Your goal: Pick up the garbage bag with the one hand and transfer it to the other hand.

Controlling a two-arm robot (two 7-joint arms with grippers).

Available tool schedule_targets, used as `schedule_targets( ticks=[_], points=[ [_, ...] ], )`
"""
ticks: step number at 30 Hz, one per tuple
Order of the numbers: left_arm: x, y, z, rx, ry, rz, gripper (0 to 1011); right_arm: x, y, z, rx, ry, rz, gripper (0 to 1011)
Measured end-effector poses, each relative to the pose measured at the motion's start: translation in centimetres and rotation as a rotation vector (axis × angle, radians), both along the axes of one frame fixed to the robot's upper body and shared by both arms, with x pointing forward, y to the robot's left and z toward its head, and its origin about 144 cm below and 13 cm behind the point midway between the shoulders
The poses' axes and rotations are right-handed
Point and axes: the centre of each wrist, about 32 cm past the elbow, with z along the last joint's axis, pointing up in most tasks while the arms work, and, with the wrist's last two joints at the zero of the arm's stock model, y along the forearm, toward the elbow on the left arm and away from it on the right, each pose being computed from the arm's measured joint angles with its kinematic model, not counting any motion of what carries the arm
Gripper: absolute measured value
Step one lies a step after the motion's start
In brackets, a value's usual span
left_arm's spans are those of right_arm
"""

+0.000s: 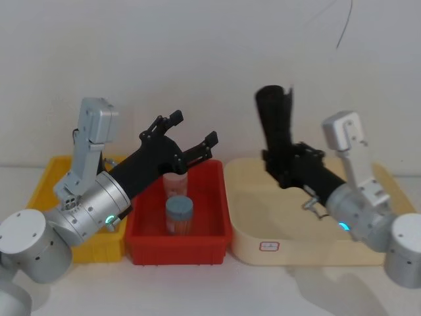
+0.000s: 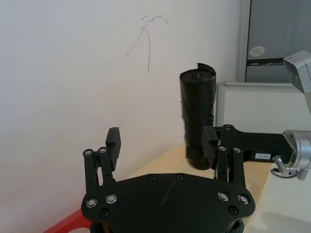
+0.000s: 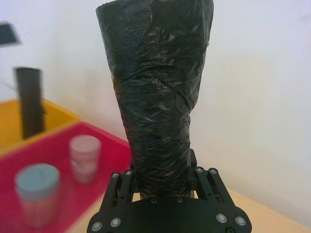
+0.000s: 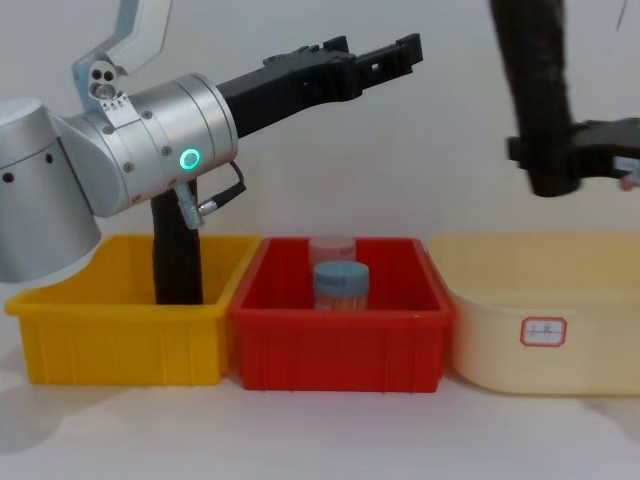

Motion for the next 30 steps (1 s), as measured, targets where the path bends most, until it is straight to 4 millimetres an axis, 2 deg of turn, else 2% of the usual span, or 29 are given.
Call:
schedule_targets(
  ticks=[3,5,6,12,16,20,30],
  points=[
    [0.0,0.0,0.0,0.000,0.000,0.000,1001,-0.3,-1.0,0.0,-0.015,0.011,-0.032,523],
    [0.0,0.0,0.0,0.000,0.000,0.000,1001,-0.7,-1.8,-0.1,-0.034,0.021,-0.055,568],
    [0.0,0.0,0.0,0.000,0.000,0.000,1001,-0.9,-2.2,-0.1,-0.042,0.024,-0.064,623],
    [0.0,0.0,0.0,0.000,0.000,0.000,1001,-2.0,-4.0,-0.2,-0.112,0.052,-0.101,770],
    [0.0,0.0,0.0,0.000,0.000,0.000,1001,-2.5,-4.6,-0.1,-0.147,0.057,-0.093,908],
    [0.0,0.0,0.0,0.000,0.000,0.000,1001,-2.7,-4.7,0.2,-0.176,0.053,-0.071,983],
    [-0.2,0.3,-0.1,-0.012,0.001,0.031,1000,-2.8,-3.9,1.4,-0.211,0.006,0.006,1001]
  ],
)
